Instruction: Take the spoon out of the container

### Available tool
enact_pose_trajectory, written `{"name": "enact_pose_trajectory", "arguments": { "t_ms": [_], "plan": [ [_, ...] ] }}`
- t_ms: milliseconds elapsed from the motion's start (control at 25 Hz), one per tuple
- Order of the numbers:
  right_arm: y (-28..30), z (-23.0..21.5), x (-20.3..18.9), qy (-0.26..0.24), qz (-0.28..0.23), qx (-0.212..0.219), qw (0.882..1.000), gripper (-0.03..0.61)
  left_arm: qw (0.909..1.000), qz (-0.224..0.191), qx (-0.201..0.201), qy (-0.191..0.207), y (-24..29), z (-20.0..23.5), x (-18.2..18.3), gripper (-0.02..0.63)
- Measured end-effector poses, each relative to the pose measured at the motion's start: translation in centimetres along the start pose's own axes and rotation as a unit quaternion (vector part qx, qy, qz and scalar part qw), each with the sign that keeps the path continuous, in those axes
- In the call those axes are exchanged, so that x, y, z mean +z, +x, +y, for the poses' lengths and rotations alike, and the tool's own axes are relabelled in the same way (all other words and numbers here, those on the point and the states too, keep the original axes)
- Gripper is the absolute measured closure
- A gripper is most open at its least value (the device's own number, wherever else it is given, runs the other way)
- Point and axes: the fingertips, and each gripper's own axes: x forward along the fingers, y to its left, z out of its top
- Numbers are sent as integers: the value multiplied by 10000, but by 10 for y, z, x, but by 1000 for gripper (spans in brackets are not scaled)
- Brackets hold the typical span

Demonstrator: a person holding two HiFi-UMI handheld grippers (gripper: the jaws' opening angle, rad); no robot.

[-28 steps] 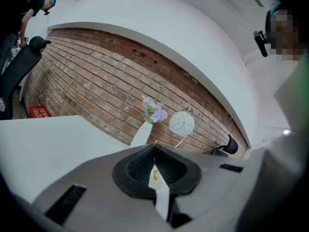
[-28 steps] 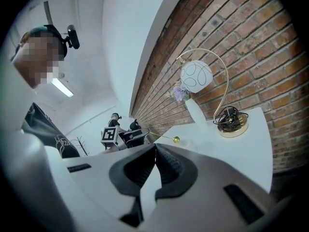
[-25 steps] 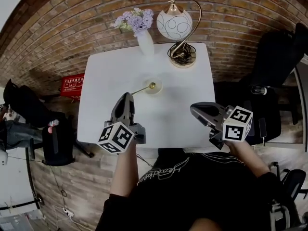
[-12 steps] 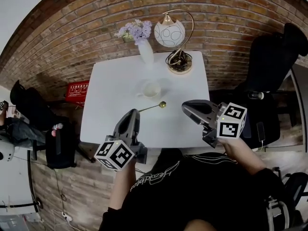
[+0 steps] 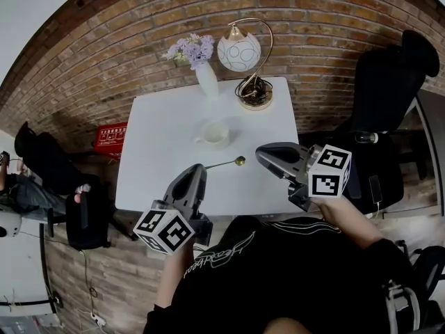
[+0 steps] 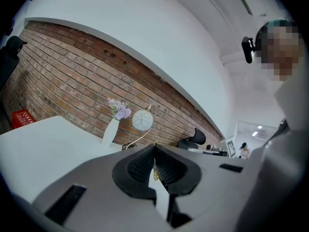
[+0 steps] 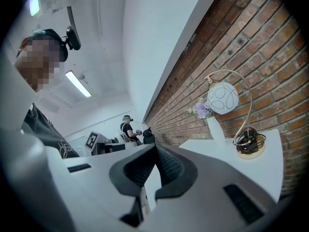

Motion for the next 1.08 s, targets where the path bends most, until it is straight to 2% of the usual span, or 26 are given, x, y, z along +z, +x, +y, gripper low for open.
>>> {"name": "enact_pose_trajectory", "arguments": {
  "t_ms": [600,880,1080],
  "plan": [
    [6,-7,-13,81,192,-44,9998,581,9996,139,-137,-209,10,5,-11,606],
    [5,-12,-16,123,207,-73,9997,581,9997,218,-49,-38,16,8,-14,606],
    [9,-12,-15,146,226,-61,9996,581,9993,256,-134,-230,19,9,-16,606]
  ]
}}
